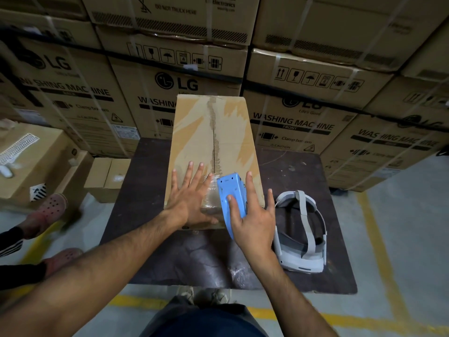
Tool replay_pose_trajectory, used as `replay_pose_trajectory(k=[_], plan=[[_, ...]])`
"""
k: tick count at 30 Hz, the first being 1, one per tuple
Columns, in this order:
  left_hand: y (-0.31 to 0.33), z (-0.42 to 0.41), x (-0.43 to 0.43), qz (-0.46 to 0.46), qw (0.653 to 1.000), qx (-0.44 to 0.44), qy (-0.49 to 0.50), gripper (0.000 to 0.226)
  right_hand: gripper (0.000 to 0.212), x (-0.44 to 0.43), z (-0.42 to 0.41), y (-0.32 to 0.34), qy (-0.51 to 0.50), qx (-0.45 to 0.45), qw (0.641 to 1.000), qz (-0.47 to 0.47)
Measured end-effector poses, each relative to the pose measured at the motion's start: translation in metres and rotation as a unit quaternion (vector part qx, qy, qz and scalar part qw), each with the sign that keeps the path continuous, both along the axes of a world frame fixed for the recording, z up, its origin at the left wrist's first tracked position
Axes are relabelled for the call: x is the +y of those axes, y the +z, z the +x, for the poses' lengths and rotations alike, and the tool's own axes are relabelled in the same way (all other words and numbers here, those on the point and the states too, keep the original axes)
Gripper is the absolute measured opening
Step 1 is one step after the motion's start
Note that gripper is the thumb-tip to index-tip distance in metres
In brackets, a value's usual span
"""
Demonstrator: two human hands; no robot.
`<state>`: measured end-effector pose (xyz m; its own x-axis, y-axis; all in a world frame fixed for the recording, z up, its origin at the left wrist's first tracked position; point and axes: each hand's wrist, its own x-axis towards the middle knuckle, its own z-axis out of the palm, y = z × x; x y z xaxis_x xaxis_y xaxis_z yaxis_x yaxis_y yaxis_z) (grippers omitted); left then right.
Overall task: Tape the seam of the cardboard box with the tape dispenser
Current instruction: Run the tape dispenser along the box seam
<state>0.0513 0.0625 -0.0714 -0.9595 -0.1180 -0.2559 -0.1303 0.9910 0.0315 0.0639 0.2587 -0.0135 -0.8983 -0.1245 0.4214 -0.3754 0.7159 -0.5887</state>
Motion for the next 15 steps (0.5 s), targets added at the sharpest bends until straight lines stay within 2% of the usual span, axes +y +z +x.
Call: replay_pose_trajectory(k=[2,4,7,11,13,15], plan=[[0.0,0.003,-0.005,0.02,1.0,0.012,-0.001,0.144,0.067,-0.008,-0.009,0.004,-0.006,0.023,1.0,-0.002],[-0.001,0.007,-0.011,0.038,0.999,0.022,0.006,0.14,0.067,-0.015,-0.02,0.005,-0.014,-0.004,1.0,-0.02],[0.0,0.01,-0.022,0.124,0.991,0.043,0.03,0.131,0.066,-0.023,-0.034,0.009,0.001,-0.015,0.999,-0.038],[0.009,-0.001,-0.038,0.284,0.949,0.089,0.102,0.105,0.069,-0.029,-0.059,0.006,0.059,-0.129,0.989,-0.035],[0.023,-0.014,-0.047,0.318,0.934,0.116,0.113,0.096,0.072,-0.032,-0.073,0.002,0.115,-0.159,0.979,-0.061],[0.04,-0.028,-0.058,0.331,0.932,0.112,0.095,0.101,0.069,-0.038,-0.084,0.002,0.164,-0.206,0.959,-0.108]])
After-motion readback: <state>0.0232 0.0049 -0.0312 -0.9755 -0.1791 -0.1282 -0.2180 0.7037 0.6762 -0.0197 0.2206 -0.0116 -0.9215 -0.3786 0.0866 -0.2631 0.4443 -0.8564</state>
